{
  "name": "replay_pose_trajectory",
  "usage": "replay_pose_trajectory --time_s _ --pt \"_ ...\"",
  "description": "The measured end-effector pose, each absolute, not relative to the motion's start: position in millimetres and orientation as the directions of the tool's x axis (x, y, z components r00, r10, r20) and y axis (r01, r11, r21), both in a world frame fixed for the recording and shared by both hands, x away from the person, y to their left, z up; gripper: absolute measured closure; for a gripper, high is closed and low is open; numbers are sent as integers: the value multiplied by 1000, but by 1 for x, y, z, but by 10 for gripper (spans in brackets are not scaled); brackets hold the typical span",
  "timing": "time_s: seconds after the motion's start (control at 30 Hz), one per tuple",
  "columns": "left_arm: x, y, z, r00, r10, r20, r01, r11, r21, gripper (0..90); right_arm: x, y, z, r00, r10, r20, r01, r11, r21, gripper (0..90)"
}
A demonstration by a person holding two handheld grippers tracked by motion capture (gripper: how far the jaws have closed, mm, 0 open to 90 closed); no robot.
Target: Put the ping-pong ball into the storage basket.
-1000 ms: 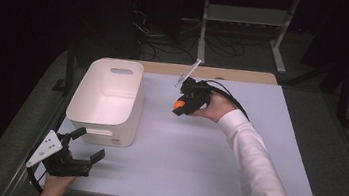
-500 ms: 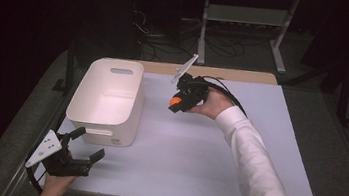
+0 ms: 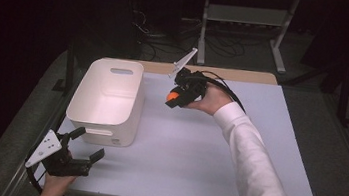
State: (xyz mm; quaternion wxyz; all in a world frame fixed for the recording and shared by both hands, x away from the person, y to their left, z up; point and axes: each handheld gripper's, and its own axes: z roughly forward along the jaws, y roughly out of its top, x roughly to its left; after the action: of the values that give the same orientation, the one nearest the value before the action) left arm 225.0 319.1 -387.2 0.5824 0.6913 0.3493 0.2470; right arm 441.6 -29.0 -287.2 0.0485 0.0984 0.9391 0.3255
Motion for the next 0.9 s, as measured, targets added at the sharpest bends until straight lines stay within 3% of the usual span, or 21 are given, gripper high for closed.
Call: replay_pose_trajectory --time_s 0.9 --pt "225 319 -387 632 772 -74 199 -69 978 0 437 -2 -255 -984 176 -42 100 723 684 492"
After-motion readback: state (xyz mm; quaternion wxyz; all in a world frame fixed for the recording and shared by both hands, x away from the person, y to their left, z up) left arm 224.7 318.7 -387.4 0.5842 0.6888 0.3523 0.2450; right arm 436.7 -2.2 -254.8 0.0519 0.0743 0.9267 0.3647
